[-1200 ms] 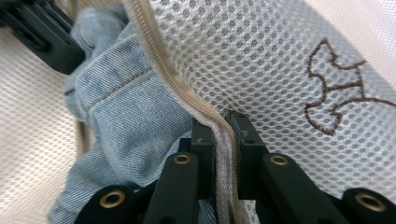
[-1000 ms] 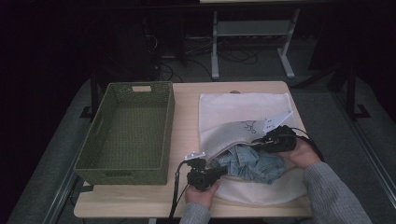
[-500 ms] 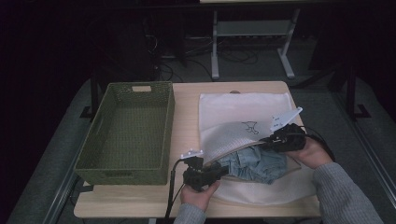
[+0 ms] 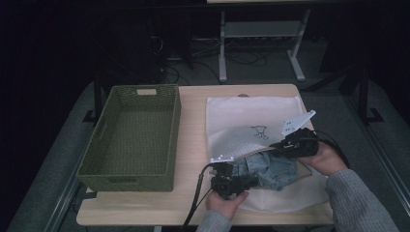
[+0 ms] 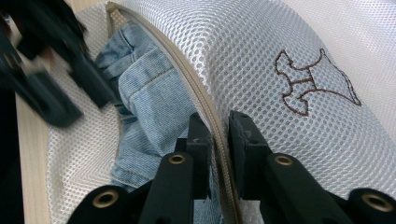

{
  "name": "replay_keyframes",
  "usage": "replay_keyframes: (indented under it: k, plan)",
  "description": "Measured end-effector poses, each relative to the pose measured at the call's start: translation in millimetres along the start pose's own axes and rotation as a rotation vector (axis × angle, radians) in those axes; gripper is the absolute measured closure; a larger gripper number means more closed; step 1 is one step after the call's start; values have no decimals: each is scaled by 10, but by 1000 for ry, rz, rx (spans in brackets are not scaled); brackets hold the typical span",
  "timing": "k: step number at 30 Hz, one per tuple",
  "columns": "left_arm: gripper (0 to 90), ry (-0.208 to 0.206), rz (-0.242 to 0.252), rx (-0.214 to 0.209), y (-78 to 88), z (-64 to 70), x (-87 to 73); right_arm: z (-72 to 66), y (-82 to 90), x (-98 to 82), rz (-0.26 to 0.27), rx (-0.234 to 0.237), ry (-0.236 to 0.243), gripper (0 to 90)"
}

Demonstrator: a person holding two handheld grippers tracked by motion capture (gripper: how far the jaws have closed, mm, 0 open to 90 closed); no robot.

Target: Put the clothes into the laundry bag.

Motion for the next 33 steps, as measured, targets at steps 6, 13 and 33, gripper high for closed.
replay_keyframes:
  k: [6,13,33]
  plan:
    - [536,38,-24,-2,-315,0,-22,13,5,-31,-6,8,-23,717]
    - [643,111,58,-5,-443,-79,108,-37,-22,-67,-12,20,-6,828]
    - [623,45,37,-28,-500,86,-10,-126,116,-344,-37,19,-21,746]
Point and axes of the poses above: each handheld gripper's, and its own axes: y roughly backward along the jaws, x roughly out of its top, z roughly to its right, the point moved 9 cm from there along -y, roughly forward along the jaws, and after that the axes turned 8 degrees about -z, right-handed, at the moved point
